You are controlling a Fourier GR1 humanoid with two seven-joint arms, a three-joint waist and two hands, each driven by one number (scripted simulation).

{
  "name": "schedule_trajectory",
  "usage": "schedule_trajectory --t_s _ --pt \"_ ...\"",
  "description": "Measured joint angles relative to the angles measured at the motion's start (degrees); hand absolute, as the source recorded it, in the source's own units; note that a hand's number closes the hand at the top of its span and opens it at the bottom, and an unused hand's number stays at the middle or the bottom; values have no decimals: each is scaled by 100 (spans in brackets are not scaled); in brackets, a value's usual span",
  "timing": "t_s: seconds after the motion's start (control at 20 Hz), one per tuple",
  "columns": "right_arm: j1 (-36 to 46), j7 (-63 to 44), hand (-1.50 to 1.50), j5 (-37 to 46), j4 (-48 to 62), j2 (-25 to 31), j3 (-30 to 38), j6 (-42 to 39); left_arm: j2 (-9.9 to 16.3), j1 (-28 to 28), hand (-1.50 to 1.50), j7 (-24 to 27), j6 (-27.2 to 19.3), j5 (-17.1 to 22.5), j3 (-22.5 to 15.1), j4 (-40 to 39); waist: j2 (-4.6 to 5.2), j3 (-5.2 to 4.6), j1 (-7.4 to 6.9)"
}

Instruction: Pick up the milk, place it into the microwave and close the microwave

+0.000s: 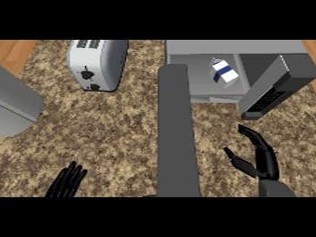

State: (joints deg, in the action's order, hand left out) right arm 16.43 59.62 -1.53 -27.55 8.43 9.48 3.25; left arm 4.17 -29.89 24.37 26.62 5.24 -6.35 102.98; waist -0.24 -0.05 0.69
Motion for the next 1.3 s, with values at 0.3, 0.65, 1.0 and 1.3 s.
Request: schedule_trajectory --t_s 0.3,0.65,1.0,1.3 --pt "-717 -201 -150 -296 -760 423 98 -440 36 531 150 -158 -21 -647 -430 -279 5 0 9" --pt "-1431 -165 -150 -746 -1165 833 393 -999 -260 1324 150 -267 -455 -1206 -905 -965 18 3 -17" --pt "-1811 -219 -150 -986 -1223 1188 602 -1267 -365 2299 150 -135 -1386 -1428 -1124 -1890 24 5 -32" --pt "-1962 -300 -150 -1067 -1360 1397 580 -1445 -404 3062 150 -708 -1152 -1836 -1689 -2682 30 10 39"
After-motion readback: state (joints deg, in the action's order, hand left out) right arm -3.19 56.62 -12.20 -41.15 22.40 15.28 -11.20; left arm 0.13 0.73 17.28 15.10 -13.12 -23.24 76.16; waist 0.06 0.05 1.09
